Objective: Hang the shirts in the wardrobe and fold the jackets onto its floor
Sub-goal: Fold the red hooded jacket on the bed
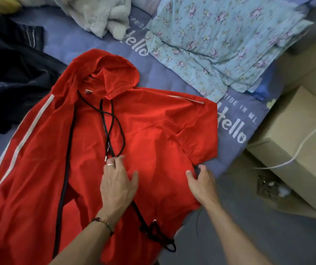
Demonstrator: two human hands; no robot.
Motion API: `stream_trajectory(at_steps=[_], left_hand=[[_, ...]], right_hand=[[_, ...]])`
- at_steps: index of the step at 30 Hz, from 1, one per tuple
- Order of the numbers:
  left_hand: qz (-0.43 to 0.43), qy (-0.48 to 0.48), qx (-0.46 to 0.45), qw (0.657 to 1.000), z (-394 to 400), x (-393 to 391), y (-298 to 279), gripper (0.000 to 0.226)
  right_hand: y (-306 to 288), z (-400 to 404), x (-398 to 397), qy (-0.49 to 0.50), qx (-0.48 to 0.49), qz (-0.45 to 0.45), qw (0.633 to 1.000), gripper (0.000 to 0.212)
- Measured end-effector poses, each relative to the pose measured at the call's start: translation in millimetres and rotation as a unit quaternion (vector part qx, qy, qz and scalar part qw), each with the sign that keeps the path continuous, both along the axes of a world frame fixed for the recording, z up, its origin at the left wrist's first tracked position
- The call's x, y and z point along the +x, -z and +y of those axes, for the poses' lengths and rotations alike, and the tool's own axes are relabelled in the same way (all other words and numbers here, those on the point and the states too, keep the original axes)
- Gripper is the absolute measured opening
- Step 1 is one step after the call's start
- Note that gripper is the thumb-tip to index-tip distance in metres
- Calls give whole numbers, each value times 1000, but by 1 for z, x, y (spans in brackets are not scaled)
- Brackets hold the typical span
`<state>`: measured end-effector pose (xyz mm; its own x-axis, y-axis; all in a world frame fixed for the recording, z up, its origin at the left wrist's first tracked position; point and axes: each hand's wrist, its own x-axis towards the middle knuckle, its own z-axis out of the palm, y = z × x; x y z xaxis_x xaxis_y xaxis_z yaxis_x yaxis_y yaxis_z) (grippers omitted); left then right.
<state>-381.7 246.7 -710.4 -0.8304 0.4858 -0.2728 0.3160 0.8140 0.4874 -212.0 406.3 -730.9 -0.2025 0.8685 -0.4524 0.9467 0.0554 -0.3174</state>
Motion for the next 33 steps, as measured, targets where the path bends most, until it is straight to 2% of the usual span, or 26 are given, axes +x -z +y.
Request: stream_trajectory(at_steps=[2, 4, 5, 6, 8, 9, 10, 12, 14, 16, 18, 19, 21, 23, 26, 28, 30, 33], left_hand=[[-153, -35, -44, 987, -18, 23, 2, 57], [-301, -82, -58, 948, -30, 41, 15, 76], [-332, -102, -43, 937, -35, 51, 21, 80], [-342, -131, -26, 930, -34, 55, 25, 80], [-304, -194, 15, 933, -33, 64, 26, 76], [-273, -216, 15, 937, -32, 66, 23, 76], [-252, -223, 3, 941, -30, 67, 23, 74], [-253, -196, -22, 947, -31, 71, 27, 52], [-273, -168, -16, 947, -29, 71, 30, 34], [-287, -157, 33, 944, -28, 72, 31, 26], [-262, -166, 93, 946, -35, 69, 29, 25], [-234, -175, 106, 950, -44, 69, 28, 26], [-175, -189, 86, 962, -66, 72, 25, 26], [-153, -177, 55, 971, -87, 77, 22, 24], [-169, -130, -12, 977, -100, 87, 21, 30], [-175, -101, -55, 978, -103, 90, 23, 33], [-137, -62, -69, 986, -108, 95, 19, 32], [-22, -9, -33, 999, -120, 100, -3, 31]], right_hand=[[6, -15, 24, 106, -74, 40, 991, 44], [6, -29, 37, 180, -123, 143, 965, 28], [3, -39, 43, 217, -145, 203, 944, 28], [-1, -43, 45, 259, -182, 258, 913, 32], [-11, -54, 55, 304, -264, 336, 852, 43], [-14, -58, 59, 298, -285, 355, 839, 53], [-14, -61, 60, 279, -286, 359, 843, 63], [-16, -72, 60, 196, -245, 331, 890, 70], [-9, -77, 57, 111, -176, 285, 936, 63], [-2, -79, 54, 72, -102, 247, 961, 43], [-2, -75, 51, 87, -18, 224, 970, 26], [-6, -76, 54, 104, 30, 212, 971, 24], [-15, -81, 70, 110, 130, 161, 972, 33], [-18, -96, 95, 23, 186, 97, 978, 41], [-11, -117, 135, -100, 171, 20, 980, 41], [-4, -118, 145, -127, 99, -15, 987, 34], [0, -117, 145, -166, 39, -24, 985, 32], [-5, -125, 128, -217, 20, 19, 976, 60]])
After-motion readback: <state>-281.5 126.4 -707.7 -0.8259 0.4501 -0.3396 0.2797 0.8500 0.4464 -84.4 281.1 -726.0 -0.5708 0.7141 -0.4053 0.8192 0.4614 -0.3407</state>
